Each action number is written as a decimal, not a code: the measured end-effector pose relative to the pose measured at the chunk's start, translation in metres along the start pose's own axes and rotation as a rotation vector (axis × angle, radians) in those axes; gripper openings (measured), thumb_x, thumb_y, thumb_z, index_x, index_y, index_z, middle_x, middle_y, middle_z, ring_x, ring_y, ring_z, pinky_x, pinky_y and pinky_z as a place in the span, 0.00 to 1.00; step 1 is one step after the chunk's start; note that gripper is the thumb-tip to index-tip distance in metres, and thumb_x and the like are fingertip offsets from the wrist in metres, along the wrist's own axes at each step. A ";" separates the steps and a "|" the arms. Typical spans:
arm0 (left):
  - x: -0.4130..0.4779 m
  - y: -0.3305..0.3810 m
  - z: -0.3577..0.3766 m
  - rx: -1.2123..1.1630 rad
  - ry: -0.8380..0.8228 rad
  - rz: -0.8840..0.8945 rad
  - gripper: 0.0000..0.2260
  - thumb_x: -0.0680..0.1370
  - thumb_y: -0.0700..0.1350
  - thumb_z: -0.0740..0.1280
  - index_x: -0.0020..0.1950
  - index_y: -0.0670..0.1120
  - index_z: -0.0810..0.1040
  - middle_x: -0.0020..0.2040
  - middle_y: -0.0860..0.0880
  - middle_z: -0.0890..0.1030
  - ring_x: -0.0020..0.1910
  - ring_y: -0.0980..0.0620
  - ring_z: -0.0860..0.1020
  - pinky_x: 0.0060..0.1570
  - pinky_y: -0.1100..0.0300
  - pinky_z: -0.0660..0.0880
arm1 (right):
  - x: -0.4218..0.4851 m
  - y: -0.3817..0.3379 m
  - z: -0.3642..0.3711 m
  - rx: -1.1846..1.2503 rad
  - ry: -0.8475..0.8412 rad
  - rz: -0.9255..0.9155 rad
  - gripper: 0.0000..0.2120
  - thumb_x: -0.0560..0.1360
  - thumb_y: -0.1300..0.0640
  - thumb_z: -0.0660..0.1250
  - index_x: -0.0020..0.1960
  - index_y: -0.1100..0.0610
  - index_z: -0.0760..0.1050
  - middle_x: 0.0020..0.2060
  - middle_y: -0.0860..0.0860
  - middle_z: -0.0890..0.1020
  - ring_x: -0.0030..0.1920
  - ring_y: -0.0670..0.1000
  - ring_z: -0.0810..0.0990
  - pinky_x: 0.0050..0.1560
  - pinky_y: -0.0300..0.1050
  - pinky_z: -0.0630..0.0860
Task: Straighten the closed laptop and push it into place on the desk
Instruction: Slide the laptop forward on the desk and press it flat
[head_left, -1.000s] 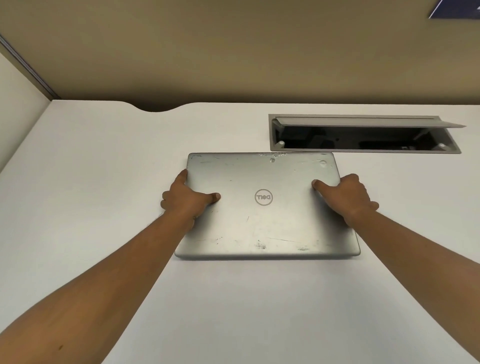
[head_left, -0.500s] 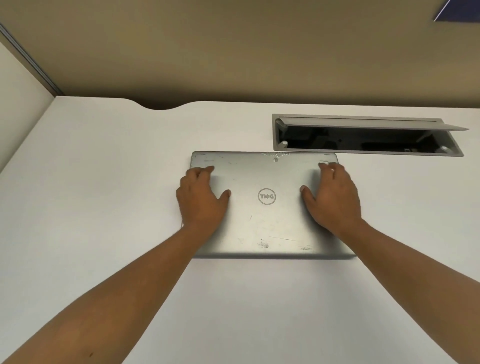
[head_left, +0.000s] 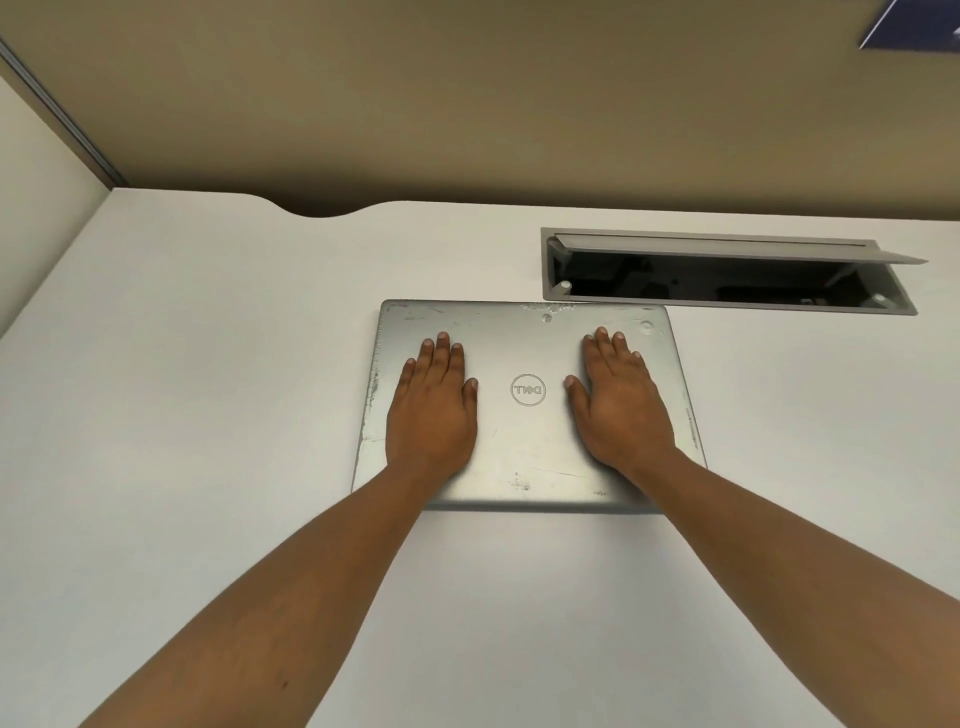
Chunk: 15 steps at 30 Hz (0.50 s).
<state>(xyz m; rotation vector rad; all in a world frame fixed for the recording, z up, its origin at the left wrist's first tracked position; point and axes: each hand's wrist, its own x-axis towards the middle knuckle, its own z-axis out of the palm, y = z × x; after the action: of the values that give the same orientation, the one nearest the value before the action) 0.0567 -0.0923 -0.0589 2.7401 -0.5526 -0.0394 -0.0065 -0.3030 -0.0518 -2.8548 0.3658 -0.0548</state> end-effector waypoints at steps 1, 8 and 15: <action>-0.001 0.000 0.000 0.001 0.003 -0.002 0.24 0.83 0.49 0.49 0.78 0.44 0.55 0.81 0.45 0.55 0.79 0.49 0.51 0.77 0.52 0.48 | 0.000 0.000 0.000 0.007 -0.002 0.001 0.28 0.82 0.49 0.50 0.78 0.60 0.55 0.79 0.56 0.57 0.79 0.55 0.52 0.78 0.50 0.48; -0.001 0.000 0.002 0.014 0.010 -0.009 0.24 0.83 0.48 0.48 0.78 0.44 0.55 0.81 0.46 0.55 0.79 0.50 0.51 0.77 0.53 0.47 | 0.001 0.000 0.002 0.002 -0.004 0.007 0.26 0.82 0.54 0.48 0.79 0.60 0.54 0.79 0.56 0.57 0.79 0.54 0.52 0.78 0.49 0.47; 0.000 0.001 0.001 0.007 0.004 -0.012 0.24 0.83 0.46 0.48 0.79 0.43 0.54 0.81 0.46 0.55 0.79 0.50 0.50 0.78 0.53 0.46 | 0.002 0.000 0.004 0.011 0.007 0.005 0.26 0.82 0.54 0.48 0.79 0.60 0.54 0.79 0.56 0.56 0.79 0.55 0.51 0.78 0.49 0.47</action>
<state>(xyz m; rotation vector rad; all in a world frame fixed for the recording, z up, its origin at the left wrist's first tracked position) 0.0562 -0.0929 -0.0592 2.7495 -0.5358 -0.0359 -0.0046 -0.3022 -0.0558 -2.8433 0.3722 -0.0651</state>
